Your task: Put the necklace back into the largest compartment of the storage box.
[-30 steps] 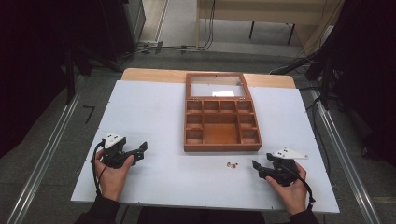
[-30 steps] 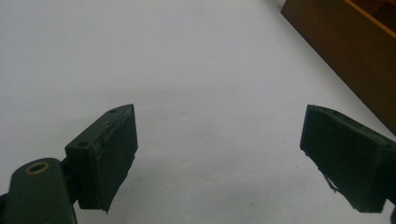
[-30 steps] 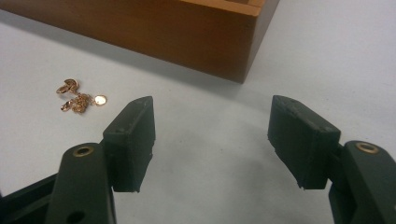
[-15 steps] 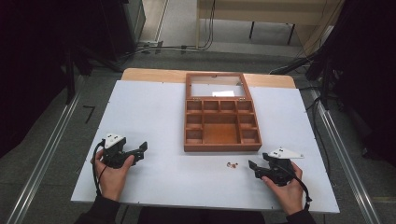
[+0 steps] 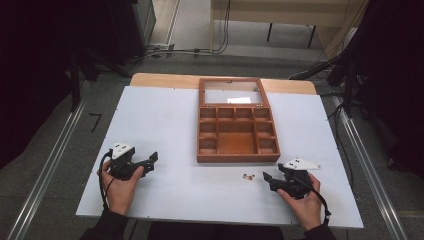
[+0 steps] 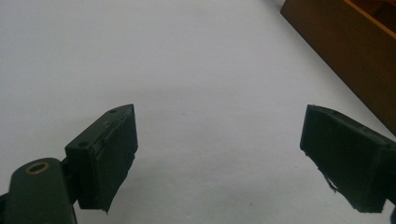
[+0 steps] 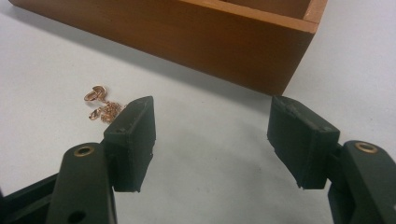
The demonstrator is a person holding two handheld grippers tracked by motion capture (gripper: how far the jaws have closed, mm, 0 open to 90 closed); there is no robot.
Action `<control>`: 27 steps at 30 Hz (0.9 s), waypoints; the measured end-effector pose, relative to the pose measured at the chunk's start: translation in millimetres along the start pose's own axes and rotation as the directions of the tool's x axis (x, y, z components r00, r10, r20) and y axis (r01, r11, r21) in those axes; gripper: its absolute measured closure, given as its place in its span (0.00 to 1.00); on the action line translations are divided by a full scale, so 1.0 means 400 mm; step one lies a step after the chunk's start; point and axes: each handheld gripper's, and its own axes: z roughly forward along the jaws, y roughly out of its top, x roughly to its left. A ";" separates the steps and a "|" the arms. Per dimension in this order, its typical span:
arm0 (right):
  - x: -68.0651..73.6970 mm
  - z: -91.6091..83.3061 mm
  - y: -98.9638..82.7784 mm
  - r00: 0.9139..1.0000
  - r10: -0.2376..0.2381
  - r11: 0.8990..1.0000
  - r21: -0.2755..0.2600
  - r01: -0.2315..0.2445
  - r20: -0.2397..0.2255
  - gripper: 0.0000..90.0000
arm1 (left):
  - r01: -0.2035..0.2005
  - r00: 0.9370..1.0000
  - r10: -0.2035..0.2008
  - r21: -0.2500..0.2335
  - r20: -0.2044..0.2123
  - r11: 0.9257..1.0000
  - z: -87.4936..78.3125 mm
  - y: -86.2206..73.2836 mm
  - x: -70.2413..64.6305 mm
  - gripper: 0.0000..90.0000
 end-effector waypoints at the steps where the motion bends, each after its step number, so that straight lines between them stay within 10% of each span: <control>1: 0.001 0.000 0.000 1.000 0.000 1.000 0.000 0.000 0.000 0.34 | 0.000 1.000 0.000 -0.001 0.001 1.000 0.000 0.000 0.000 0.13; 27: 0.035 0.021 0.013 0.999 -0.031 1.000 0.005 0.031 -0.027 0.35 | -0.001 1.000 0.001 -0.002 0.004 1.000 0.000 0.000 0.000 0.13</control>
